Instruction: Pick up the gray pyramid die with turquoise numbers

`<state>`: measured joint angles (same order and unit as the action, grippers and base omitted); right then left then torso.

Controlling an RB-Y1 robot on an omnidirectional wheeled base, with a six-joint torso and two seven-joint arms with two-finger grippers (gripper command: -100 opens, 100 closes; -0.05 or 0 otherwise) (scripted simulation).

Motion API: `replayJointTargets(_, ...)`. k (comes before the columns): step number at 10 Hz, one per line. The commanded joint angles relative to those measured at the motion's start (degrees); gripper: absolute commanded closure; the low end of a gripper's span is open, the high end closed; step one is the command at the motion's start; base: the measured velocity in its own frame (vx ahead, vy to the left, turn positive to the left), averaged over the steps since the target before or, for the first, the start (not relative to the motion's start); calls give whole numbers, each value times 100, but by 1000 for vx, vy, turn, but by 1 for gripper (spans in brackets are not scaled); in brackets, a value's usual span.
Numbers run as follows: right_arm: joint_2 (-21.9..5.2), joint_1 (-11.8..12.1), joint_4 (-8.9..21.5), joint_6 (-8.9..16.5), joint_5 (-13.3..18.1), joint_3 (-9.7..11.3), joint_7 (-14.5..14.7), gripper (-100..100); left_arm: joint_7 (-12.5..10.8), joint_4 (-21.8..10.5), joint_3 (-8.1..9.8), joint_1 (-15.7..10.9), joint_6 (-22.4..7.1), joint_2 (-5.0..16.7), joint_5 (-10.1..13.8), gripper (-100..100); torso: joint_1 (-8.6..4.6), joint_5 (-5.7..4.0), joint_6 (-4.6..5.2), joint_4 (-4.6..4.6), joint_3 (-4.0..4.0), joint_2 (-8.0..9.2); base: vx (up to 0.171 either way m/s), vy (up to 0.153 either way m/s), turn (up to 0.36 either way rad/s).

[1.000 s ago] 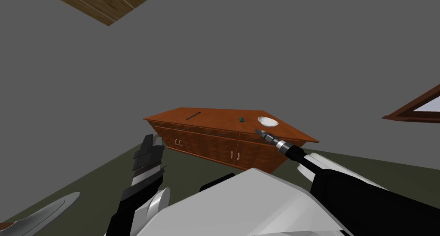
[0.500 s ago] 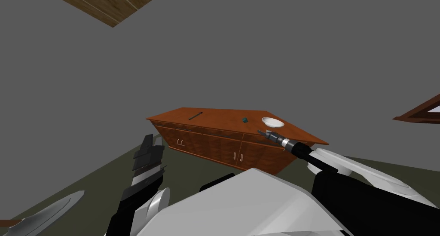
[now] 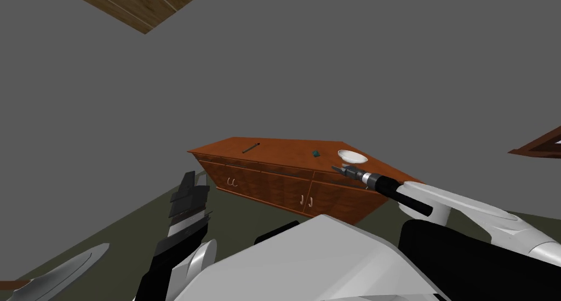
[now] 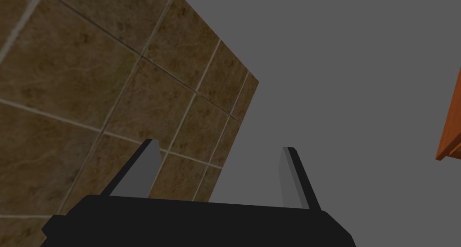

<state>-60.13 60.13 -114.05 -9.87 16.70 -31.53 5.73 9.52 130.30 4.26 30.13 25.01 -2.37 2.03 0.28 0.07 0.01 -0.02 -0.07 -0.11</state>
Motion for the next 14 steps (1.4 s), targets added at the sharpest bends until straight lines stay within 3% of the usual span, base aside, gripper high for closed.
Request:
replayJointTargets(1,-246,62,70,48,68,-52,28,-100,0,0,0,0,0,0,0,0,0,0,0,0,0,0,39,63,-6)
replayJointTargets(4,-776,364,400,128,326,-323,96,-100,0,0,0,0,0,0,0,0,-5,-1,-1,-2,-4,-7,54,68,-3)
replayJointTargets(14,-2385,1015,1208,268,1029,-881,258,-100,0,0,0,0,0,0,0,0,-10,-3,0,-1,-3,-4,45,58,-19)
